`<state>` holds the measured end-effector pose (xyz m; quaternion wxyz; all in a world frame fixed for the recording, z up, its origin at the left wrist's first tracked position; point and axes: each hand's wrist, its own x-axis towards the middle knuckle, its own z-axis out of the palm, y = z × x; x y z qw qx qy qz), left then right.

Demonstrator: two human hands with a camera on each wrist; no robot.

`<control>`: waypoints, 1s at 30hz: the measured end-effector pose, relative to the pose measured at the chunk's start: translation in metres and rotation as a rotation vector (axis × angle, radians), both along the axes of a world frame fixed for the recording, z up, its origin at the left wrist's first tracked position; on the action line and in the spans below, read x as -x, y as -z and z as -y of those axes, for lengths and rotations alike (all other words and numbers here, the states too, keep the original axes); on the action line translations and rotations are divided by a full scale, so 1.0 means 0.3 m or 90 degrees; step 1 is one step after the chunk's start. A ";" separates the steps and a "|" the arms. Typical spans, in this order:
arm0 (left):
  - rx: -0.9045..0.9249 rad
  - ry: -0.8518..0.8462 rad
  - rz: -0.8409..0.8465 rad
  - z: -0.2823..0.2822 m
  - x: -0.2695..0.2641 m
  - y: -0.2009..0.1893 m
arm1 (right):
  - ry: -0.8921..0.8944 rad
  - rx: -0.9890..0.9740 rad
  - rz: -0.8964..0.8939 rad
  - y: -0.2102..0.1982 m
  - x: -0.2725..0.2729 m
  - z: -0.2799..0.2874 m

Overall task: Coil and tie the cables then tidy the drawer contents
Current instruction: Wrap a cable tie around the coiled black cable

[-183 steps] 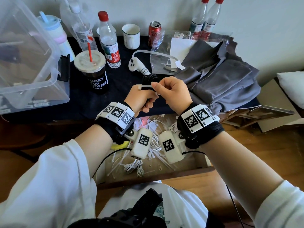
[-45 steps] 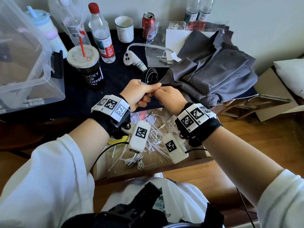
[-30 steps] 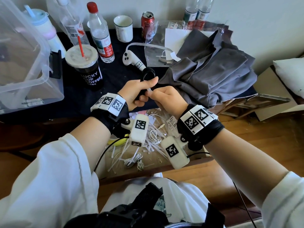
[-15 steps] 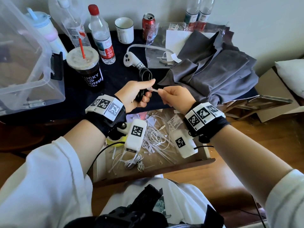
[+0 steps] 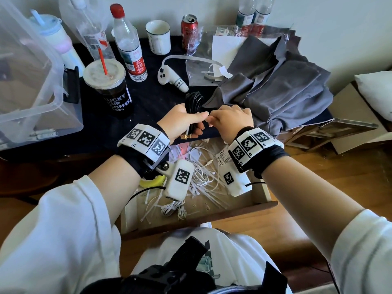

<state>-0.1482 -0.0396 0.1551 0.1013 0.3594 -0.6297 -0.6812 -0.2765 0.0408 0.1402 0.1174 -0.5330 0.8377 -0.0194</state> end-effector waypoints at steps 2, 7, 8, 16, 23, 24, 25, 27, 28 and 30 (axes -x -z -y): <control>0.011 0.004 -0.008 -0.001 0.001 0.001 | -0.007 0.060 0.052 0.008 0.001 0.000; 0.023 -0.005 -0.029 0.000 0.001 0.006 | 0.032 0.194 0.282 0.003 -0.045 0.003; 0.017 -0.003 -0.028 -0.001 0.000 0.003 | 0.055 0.205 0.338 -0.010 -0.054 -0.001; -0.245 0.046 -0.165 -0.023 -0.008 -0.066 | 0.264 0.271 0.878 -0.138 -0.090 0.002; -0.317 0.111 -0.293 -0.025 0.001 -0.089 | 0.285 0.375 0.995 -0.191 -0.099 -0.018; -0.331 0.123 -0.311 -0.024 0.001 -0.093 | 0.292 0.388 1.026 -0.186 -0.093 -0.018; -0.345 0.138 -0.333 -0.024 0.002 -0.098 | 0.289 0.402 1.069 -0.180 -0.091 -0.019; -0.370 0.177 -0.379 -0.022 0.003 -0.108 | 0.288 0.433 1.145 -0.172 -0.097 -0.015; -0.389 0.193 -0.402 -0.020 0.002 -0.106 | 0.283 0.442 1.175 -0.168 -0.099 -0.014; -0.444 0.209 -0.439 -0.013 0.002 -0.094 | 0.253 0.451 1.229 -0.167 -0.106 -0.014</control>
